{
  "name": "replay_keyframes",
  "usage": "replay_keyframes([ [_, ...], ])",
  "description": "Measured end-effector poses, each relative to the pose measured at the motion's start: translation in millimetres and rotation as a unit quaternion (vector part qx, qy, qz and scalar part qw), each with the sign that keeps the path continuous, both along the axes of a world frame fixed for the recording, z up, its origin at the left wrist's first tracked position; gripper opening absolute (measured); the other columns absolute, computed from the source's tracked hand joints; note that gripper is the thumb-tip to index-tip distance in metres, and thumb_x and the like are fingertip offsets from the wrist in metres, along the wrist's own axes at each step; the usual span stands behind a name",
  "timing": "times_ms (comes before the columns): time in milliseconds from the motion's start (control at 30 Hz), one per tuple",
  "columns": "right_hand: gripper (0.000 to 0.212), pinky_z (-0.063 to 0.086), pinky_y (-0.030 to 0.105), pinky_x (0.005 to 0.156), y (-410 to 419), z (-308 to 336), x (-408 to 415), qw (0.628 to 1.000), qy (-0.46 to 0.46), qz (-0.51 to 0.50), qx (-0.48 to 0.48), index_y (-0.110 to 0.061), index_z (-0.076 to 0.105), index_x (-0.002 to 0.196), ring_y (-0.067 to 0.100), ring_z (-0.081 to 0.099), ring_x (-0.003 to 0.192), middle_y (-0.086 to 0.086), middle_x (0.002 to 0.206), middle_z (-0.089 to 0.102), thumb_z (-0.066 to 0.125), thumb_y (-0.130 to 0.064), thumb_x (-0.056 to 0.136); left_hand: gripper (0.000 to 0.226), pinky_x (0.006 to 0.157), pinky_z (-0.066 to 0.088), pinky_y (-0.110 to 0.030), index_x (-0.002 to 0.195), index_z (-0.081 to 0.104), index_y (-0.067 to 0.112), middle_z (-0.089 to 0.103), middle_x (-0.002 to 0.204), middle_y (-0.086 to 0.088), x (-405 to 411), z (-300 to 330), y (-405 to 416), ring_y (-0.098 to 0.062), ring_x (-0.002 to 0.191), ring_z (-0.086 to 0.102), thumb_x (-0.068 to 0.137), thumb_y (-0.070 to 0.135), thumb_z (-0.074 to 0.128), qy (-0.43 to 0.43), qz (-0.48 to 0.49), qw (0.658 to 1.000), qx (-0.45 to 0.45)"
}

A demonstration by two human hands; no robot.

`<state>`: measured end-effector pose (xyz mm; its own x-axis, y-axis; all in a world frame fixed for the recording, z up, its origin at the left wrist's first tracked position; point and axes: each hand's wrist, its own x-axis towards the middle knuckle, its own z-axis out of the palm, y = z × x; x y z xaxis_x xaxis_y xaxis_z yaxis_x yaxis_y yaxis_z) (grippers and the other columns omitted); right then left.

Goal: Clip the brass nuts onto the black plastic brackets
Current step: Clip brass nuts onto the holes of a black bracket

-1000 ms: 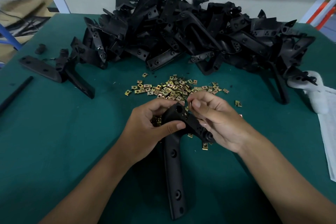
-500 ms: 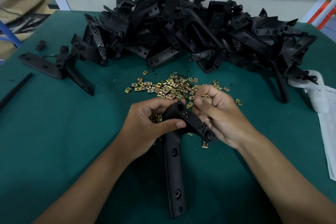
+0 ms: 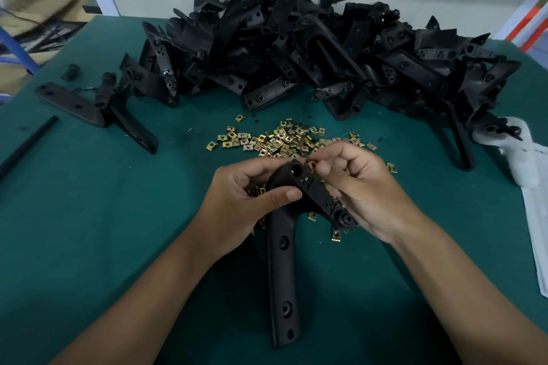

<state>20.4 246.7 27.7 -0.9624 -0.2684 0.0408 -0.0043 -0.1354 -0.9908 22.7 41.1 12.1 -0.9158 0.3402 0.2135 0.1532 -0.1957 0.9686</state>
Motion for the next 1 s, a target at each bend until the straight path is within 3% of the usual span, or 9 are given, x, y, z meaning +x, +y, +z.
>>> replay_keyframes([
  [200,0.033,0.054,0.018,0.067,-1.1,0.4,0.0,1.000,0.012,-0.004,0.014,-0.029,0.078,0.093,0.002,0.066,0.071,-0.007,0.081,0.074,0.083,-0.051,0.071,0.033,0.083,0.055,-0.017,0.111,0.077,0.028,0.078,0.108,0.003,-0.6,-0.8,0.7,-0.008,0.101,0.072,0.079,0.020,0.080,-0.005,0.002,1.000,0.008],
  [333,0.036,0.056,0.036,0.080,0.1,-0.2,-0.2,0.999,0.021,-0.023,0.037,-0.027,0.078,0.095,0.022,0.069,0.087,0.008,0.095,0.076,0.085,-0.053,0.070,0.033,0.084,0.054,-0.017,0.111,0.076,0.024,0.078,0.110,0.002,-1.0,-1.5,0.6,-0.009,0.103,0.072,0.079,0.019,0.079,-0.004,0.002,1.000,0.014],
  [467,0.028,0.050,0.016,0.067,0.9,1.2,0.1,0.999,0.036,-0.011,0.010,-0.026,0.079,0.095,0.006,0.066,0.075,-0.001,0.087,0.076,0.082,-0.046,0.075,0.032,0.083,0.055,-0.017,0.111,0.077,0.025,0.078,0.109,0.002,-0.9,-1.7,0.3,-0.009,0.103,0.072,0.080,0.019,0.079,-0.005,-0.003,1.000,0.014],
  [567,0.022,0.046,0.011,0.063,1.0,1.2,0.5,0.999,0.045,-0.008,0.007,-0.027,0.079,0.094,-0.001,0.061,0.066,-0.011,0.078,0.073,0.078,-0.042,0.079,0.031,0.082,0.055,-0.016,0.110,0.077,0.027,0.078,0.107,0.003,-0.8,-1.2,0.3,-0.008,0.101,0.072,0.081,0.018,0.078,-0.004,-0.007,1.000,0.015],
  [767,0.013,0.046,0.007,0.064,3.0,5.5,2.0,0.998,0.067,0.009,0.009,-0.022,0.078,0.096,-0.005,0.064,0.069,-0.017,0.080,0.073,0.068,-0.022,0.087,0.030,0.082,0.054,-0.016,0.109,0.077,0.027,0.078,0.104,0.003,-0.2,-0.1,0.4,-0.006,0.098,0.072,0.083,0.012,0.076,-0.005,-0.024,1.000,0.016],
  [1000,0.014,0.054,0.022,0.072,-1.2,5.6,4.7,0.991,0.081,-0.051,0.095,-0.031,0.079,0.094,0.011,0.067,0.080,-0.002,0.086,0.076,0.074,-0.036,0.082,0.022,0.079,0.056,-0.021,0.102,0.077,0.028,0.078,0.097,0.001,-0.2,0.9,-0.1,-0.011,0.092,0.072,0.082,0.020,0.077,-0.016,-0.023,1.000,0.014],
])
